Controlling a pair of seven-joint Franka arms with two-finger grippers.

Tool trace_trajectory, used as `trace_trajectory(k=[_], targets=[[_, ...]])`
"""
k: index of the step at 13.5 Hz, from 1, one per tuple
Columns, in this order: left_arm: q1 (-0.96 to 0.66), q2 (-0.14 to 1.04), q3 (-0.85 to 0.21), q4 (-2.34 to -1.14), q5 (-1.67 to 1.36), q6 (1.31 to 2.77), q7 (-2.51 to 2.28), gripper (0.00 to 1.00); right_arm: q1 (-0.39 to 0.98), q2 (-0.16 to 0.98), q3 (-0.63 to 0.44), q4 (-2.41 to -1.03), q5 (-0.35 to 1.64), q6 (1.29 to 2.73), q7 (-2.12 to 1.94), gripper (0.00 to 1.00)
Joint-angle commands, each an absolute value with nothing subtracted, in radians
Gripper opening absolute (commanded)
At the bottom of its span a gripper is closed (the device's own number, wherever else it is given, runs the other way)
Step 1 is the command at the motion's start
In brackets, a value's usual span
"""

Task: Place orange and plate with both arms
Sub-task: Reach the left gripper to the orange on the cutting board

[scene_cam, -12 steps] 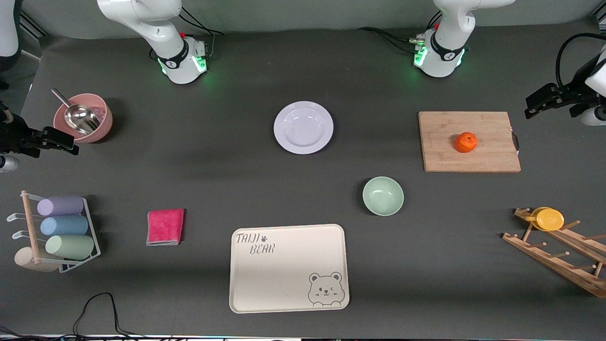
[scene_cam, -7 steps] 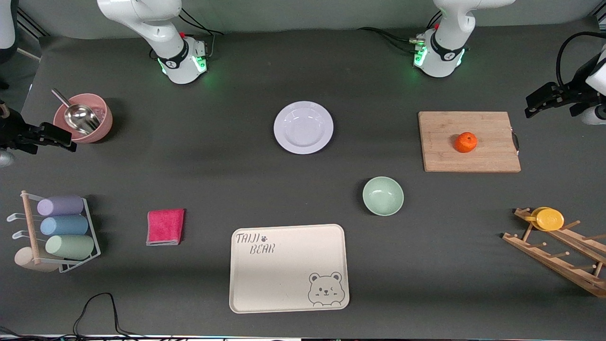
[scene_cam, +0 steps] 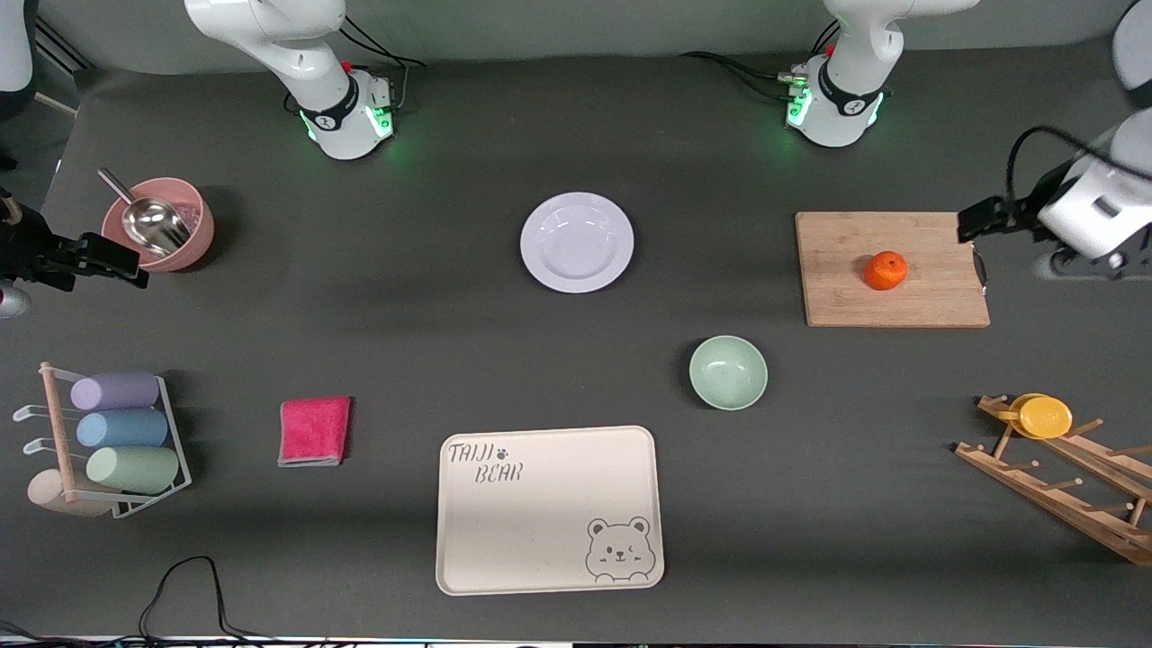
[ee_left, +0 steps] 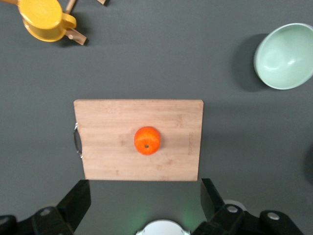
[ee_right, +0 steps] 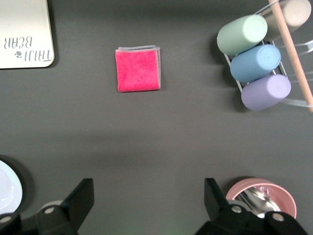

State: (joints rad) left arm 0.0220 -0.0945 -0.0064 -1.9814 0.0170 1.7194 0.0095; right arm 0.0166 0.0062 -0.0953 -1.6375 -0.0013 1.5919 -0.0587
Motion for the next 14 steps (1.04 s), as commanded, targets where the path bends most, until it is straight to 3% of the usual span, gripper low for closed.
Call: trace_trajectory(k=[1, 8, 11, 14], targets=[[0.040, -0.208, -0.003, -2.263, 0.020, 1.952, 0.023, 1.00, 0.061, -0.129, -0.092, -1.778, 0.023, 1.614, 0.026, 1.00], [0.069, -0.218, -0.003, -2.716, 0.020, 2.518, 0.028, 1.00, 0.314, -0.354, -0.091, -2.054, 0.025, 1.724, 0.389, 1.00], [0.072, -0.158, -0.003, -2.764, 0.020, 2.620, 0.028, 1.00, 0.412, -0.388, -0.078, -2.109, 0.025, 1.732, 0.503, 1.00], [0.087, -0.110, -0.003, -2.783, 0.020, 2.683, 0.029, 1.00, 0.426, -0.425, 0.000, -2.183, 0.025, 1.764, 0.555, 1.00]])
